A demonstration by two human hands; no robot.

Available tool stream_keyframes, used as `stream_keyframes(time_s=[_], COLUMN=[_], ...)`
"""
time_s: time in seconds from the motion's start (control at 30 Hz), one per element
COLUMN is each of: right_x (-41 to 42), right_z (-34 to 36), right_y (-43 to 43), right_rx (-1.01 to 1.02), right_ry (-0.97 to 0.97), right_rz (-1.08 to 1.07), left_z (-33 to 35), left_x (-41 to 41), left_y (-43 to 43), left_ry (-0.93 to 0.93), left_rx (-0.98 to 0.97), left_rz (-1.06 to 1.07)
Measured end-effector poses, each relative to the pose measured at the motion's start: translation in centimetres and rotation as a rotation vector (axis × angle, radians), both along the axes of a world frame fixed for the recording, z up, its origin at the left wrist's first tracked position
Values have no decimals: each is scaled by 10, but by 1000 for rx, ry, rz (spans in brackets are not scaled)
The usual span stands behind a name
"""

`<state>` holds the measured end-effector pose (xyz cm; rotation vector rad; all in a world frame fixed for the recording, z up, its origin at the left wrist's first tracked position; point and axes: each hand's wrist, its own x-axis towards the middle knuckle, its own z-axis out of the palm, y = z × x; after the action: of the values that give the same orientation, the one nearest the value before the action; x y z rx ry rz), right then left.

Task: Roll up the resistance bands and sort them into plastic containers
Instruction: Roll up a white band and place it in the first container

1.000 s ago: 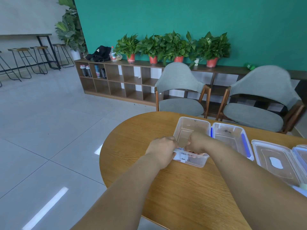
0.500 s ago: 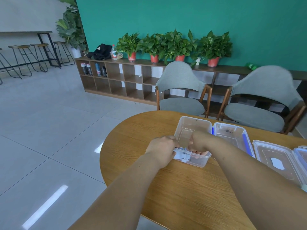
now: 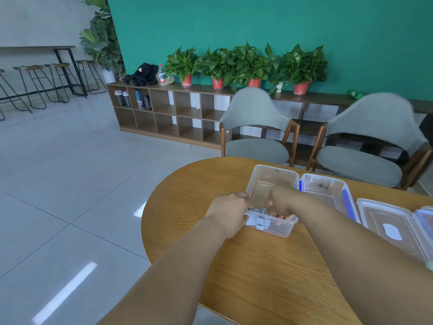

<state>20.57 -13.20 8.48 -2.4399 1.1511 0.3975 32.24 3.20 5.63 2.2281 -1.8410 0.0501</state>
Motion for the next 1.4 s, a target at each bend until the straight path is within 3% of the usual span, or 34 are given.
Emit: stream_keyframes(time_s=[0.9, 1.4], right_x=[-2, -2], right_z=[2, 11], right_y=[2, 6], right_rx=[153, 86], right_ry=[-128, -97], right_rz=[-52, -68], left_z=[-4, 5], left_x=[2, -1], left_y=[-2, 4], left_ry=[20, -25], left_rx=[-9, -12], left_rz=[6, 9])
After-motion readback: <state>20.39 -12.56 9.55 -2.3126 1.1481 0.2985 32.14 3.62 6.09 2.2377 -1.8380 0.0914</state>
